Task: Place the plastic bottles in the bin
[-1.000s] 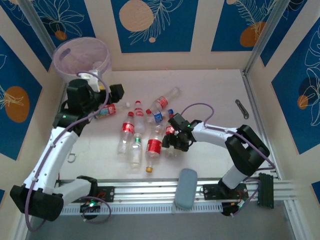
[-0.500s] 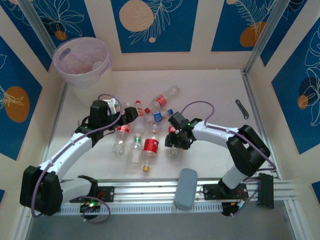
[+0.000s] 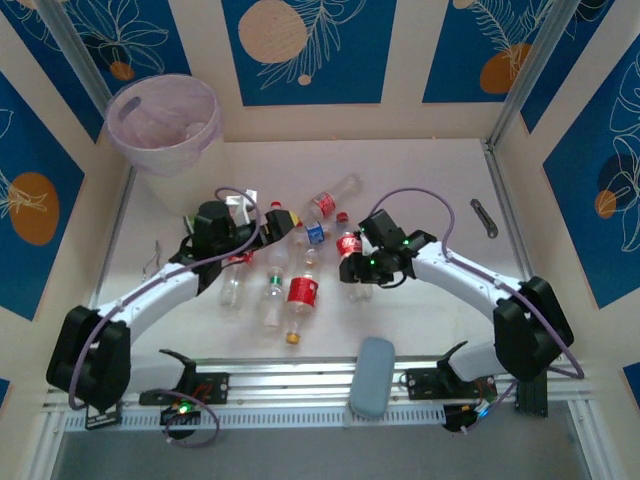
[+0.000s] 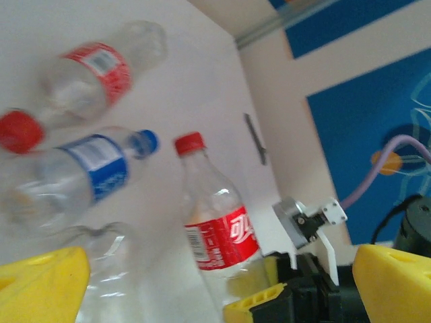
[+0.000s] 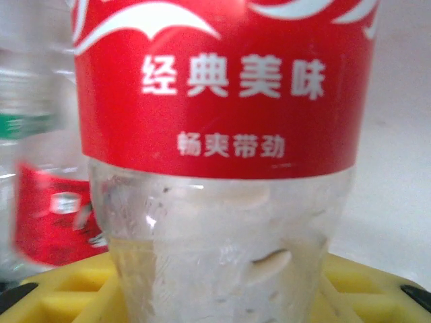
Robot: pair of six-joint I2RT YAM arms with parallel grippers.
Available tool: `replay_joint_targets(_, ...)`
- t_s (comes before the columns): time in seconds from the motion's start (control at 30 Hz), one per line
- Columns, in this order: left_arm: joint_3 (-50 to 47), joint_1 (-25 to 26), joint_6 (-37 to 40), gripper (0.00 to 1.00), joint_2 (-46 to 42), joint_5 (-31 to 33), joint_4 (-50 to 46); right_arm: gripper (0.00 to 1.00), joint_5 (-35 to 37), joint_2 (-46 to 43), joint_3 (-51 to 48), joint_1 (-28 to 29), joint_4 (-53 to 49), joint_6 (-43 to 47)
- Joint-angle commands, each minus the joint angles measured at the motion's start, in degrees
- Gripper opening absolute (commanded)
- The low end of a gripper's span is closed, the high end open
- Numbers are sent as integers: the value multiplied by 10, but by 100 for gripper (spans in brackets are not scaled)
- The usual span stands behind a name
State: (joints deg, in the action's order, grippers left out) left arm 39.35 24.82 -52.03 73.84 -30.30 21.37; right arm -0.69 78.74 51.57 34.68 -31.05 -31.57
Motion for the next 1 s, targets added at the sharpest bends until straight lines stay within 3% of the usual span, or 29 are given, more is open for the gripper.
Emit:
replay_joint_targets(0.0,0,31,-55,100,32,-69,136,52,-131,-33,-10,-17,68,78)
replay_joint_targets(0.2,10,78,-74,100,80,-63,176,51,-215,-53,-22,-27,156,76)
replay_joint_targets(0.27,10,88,-92,100,98,-61,208,51,-211,-54,-25,-25,170,77)
replay_joint_targets(0.4,32,109,-72,100,125,-43,171,50,-197,-49,-31,-11,194,91)
replay_joint_targets(0.6,39,121,-107,99,159,-50,233,45,-183,-46,-55,0,251,72)
replay_joint_targets(0.67,40,122,-96,90,158,-45,218,40,-179,-47,-59,2,263,69)
replay_joint_targets(0.87,35,122,-98,64,155,-39,220,44,-180,-46,-54,4,246,71)
replay_joint_targets(0.97,34,123,-97,59,156,-37,217,48,-176,-46,-53,6,240,70)
